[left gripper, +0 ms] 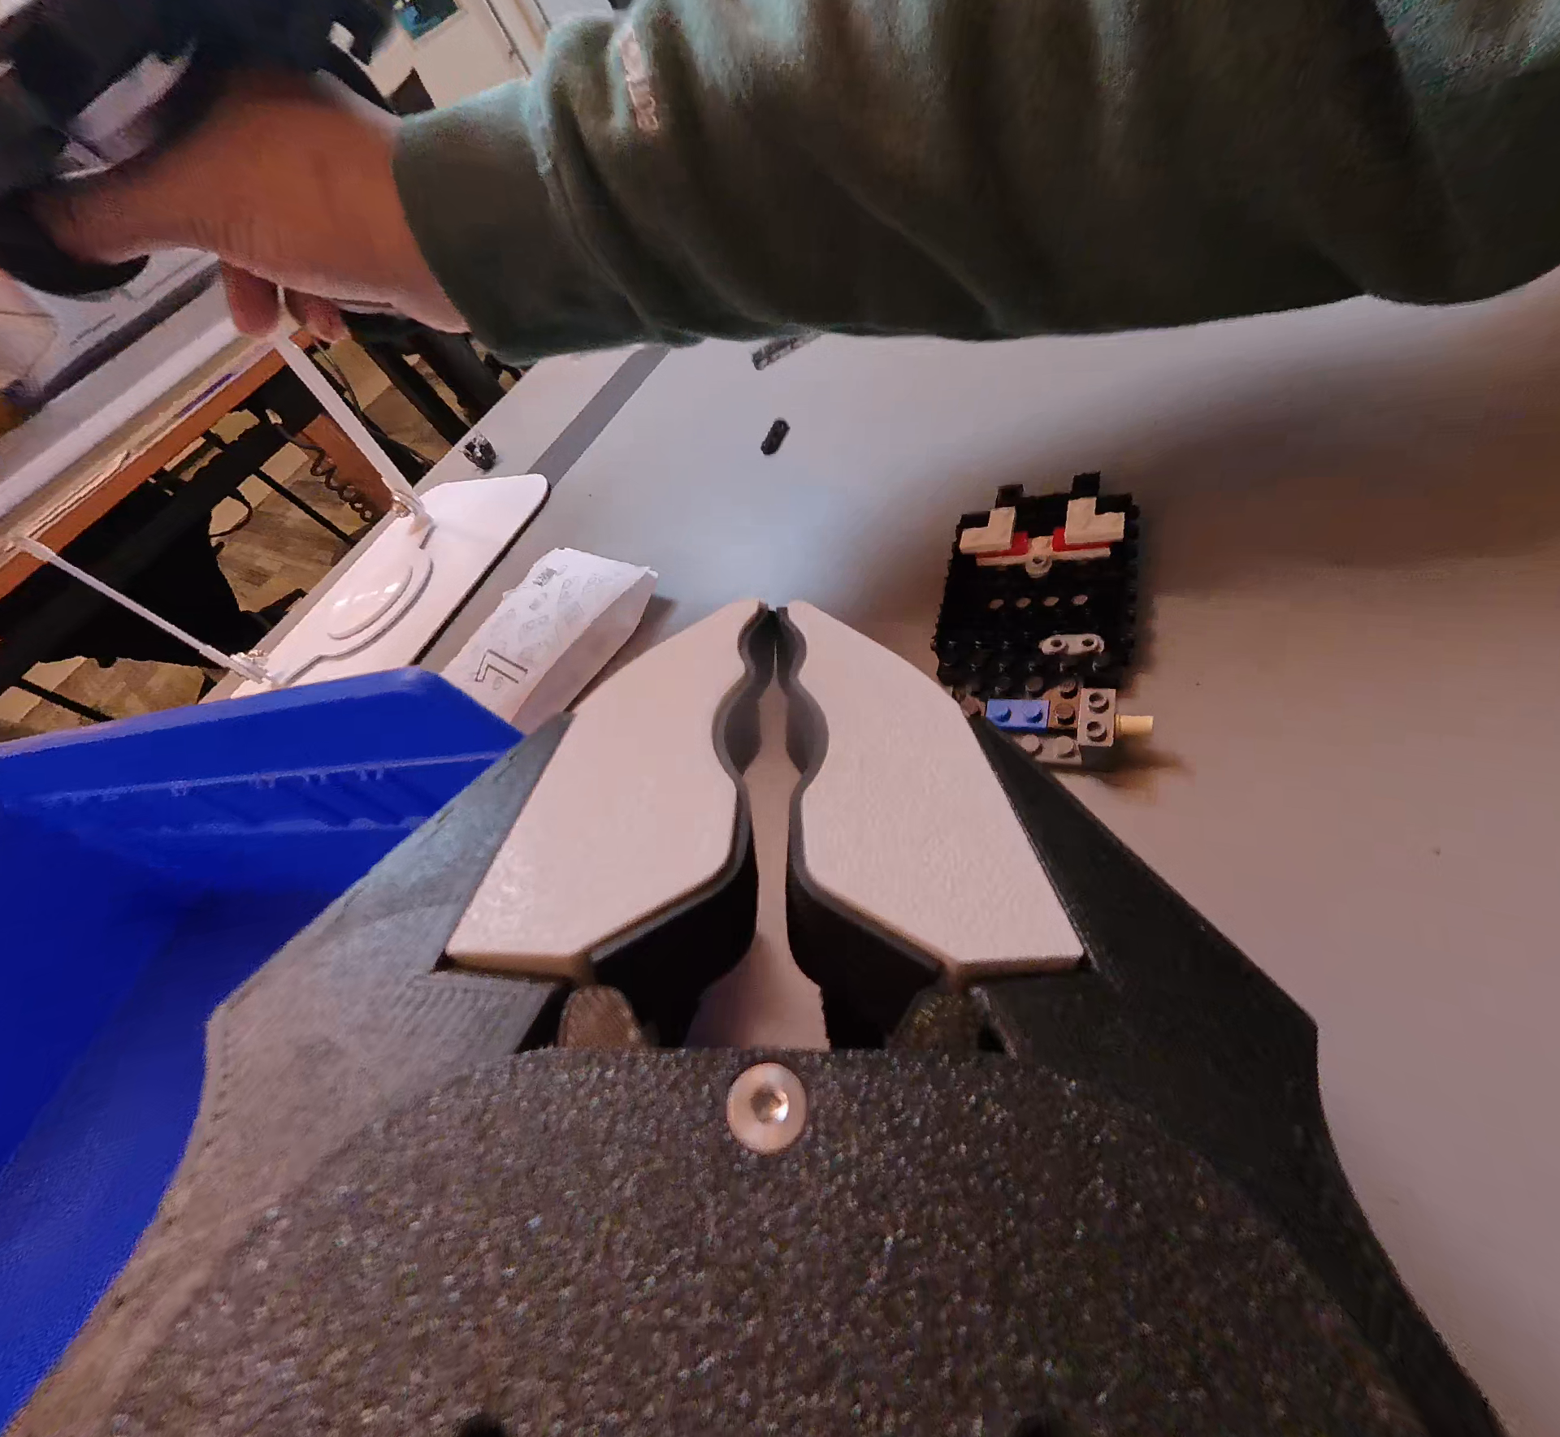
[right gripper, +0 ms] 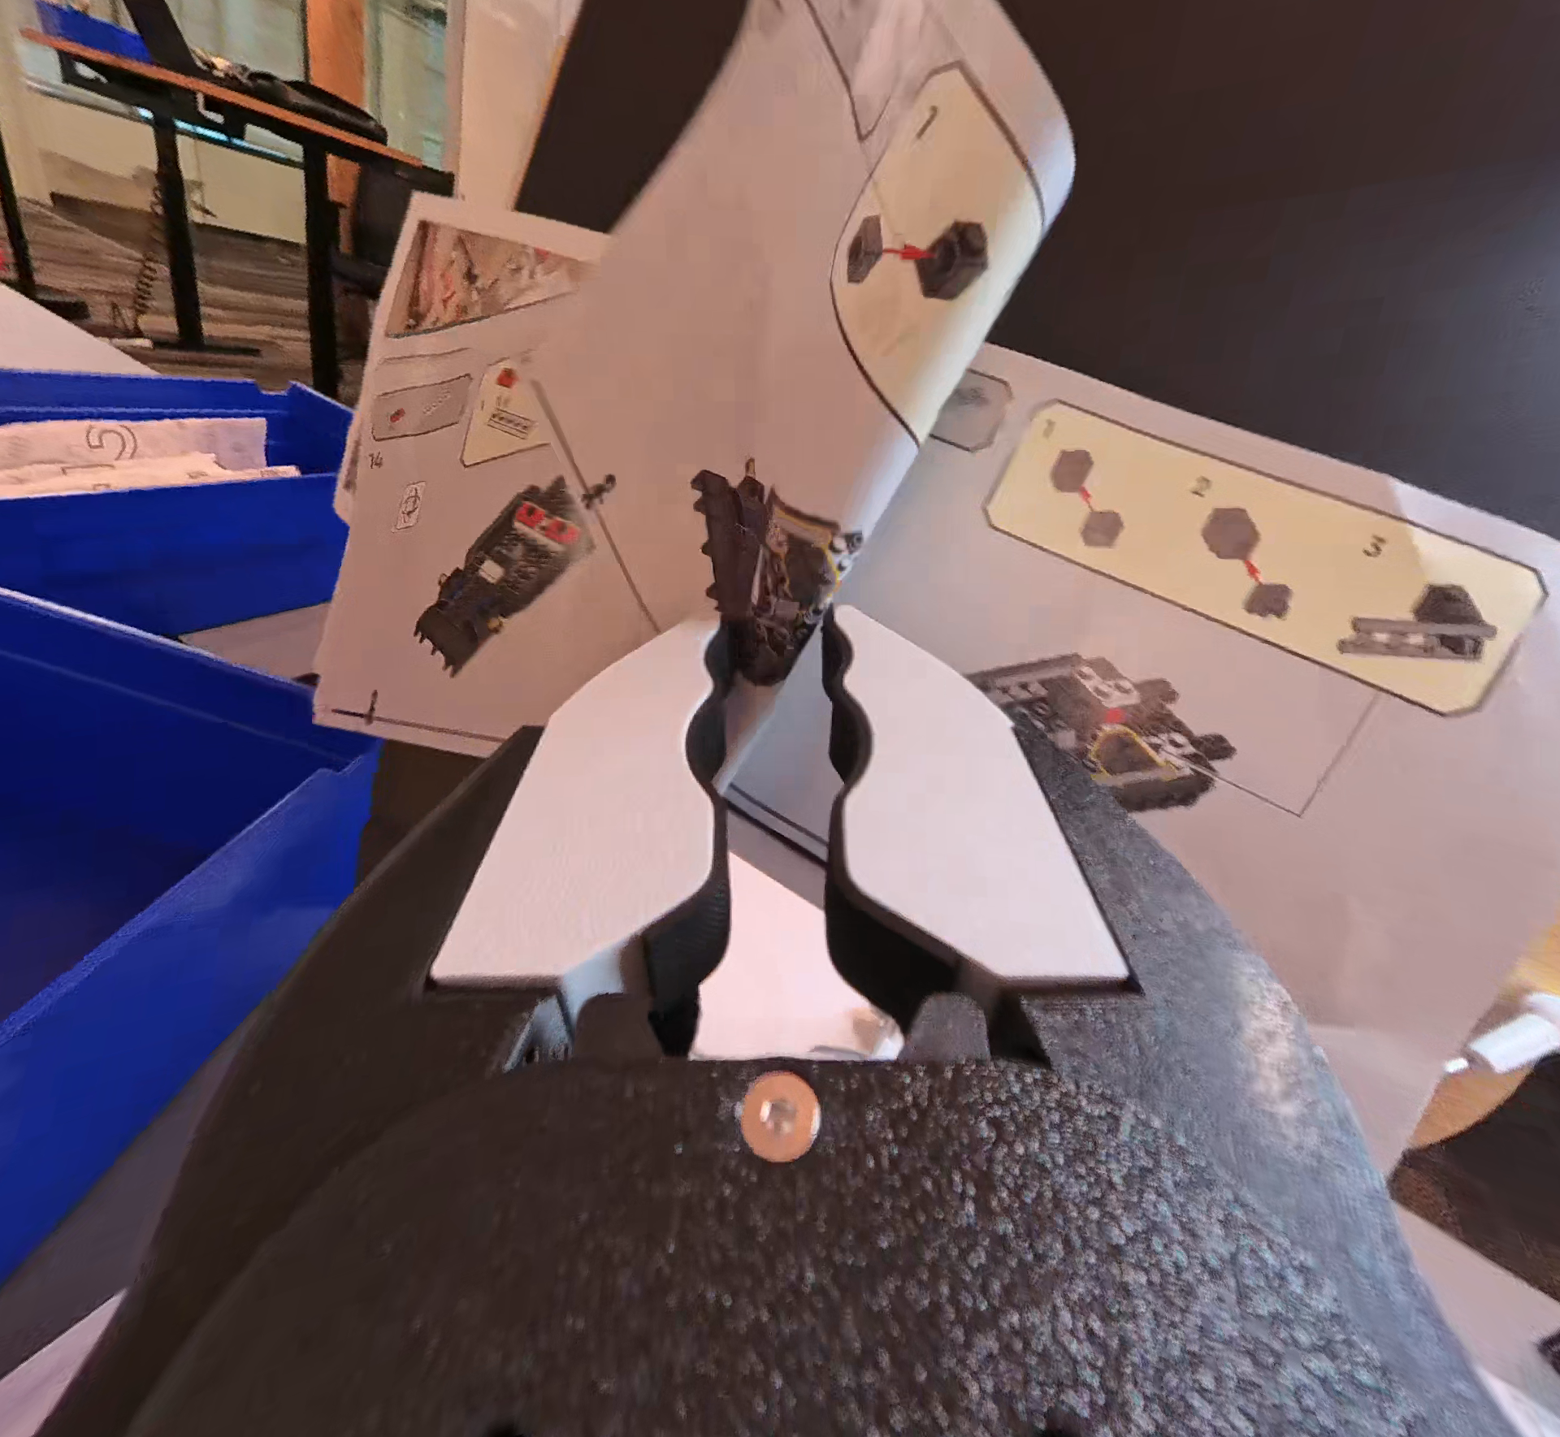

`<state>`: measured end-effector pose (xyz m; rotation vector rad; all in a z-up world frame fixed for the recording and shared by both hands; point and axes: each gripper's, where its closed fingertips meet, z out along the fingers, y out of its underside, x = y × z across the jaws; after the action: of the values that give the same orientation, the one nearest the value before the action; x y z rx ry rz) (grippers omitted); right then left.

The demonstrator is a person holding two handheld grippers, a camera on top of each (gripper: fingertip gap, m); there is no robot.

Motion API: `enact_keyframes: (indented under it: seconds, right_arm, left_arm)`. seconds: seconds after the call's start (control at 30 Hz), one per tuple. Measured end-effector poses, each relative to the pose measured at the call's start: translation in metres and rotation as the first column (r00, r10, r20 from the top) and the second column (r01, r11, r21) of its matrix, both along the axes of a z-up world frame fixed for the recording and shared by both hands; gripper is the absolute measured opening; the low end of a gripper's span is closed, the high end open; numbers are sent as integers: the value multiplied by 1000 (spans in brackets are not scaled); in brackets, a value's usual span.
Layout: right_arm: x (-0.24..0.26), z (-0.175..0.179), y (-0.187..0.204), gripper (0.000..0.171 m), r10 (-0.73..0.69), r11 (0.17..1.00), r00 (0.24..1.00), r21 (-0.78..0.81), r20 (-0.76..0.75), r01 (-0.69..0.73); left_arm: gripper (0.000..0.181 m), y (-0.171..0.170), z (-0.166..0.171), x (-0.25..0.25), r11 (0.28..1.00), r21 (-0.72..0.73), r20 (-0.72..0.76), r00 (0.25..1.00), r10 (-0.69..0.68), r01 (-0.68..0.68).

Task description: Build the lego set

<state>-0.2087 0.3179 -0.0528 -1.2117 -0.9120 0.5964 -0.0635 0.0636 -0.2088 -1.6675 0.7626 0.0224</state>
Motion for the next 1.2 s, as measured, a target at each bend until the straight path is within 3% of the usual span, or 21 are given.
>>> enact_keyframes:
  seconds: [0.1, 0.23, 0.4, 0.5, 0.63, 0.77, 0.93, 1.03, 1.1, 1.13, 1.2]
  right_arm:
    - [11, -4, 13, 12, -3, 996, 999, -87, -36, 0]
    - [19, -13, 24, 7, 27, 978, 997, -203, -71, -41]
    - [21, -19, 30, 7, 74, 954, 994, -285, -79, -94]
    - [21, -24, 33, 6, 90, 947, 993, -301, -72, -108]
    - [25, -27, 35, 4, 103, 941, 993, -319, -55, -115]
    - [53, -28, 42, 10, 89, 943, 995, -318, -49, -100]
    - [133, 36, 31, 29, 61, 976, 956, -183, -288, -118]
    - [167, 81, 3, 23, 74, 997, 938, 6, -340, -76]
    - [153, 87, -23, 2, 182, 983, 951, 85, -250, -165]
    - [138, 79, -29, 0, 210, 977, 964, 76, -164, -199]
    - [107, 45, -21, 0, 191, 982, 981, 1, 36, -191]
  left_arm:
    - [0, 1, 28, -1, 997, 73, 76, 997, 21, -27]
    - [4, 22, 100, -32, 980, 150, 202, 974, 98, -129]
    - [45, 97, 154, -110, 969, 13, 235, 942, 238, -247]
    - [58, 156, 147, -154, 950, -76, 192, 931, 311, -302]
    - [67, 209, 125, -140, 962, -171, 170, 956, 239, -210]
    - [29, 236, 127, -94, 988, -65, 80, 986, 145, -140]
    - [32, 262, 119, -44, 997, -47, 39, 997, 61, -59]
    - [49, 278, 103, -24, 995, -92, 15, 1000, 25, -24]
    - [67, 280, 80, -16, 978, -208, -14, 1000, -4, 1]
    - [65, 277, 71, -18, 968, -253, -33, 999, -6, -2]
    - [50, 265, 72, -30, 979, -203, -57, 998, 8, -19]
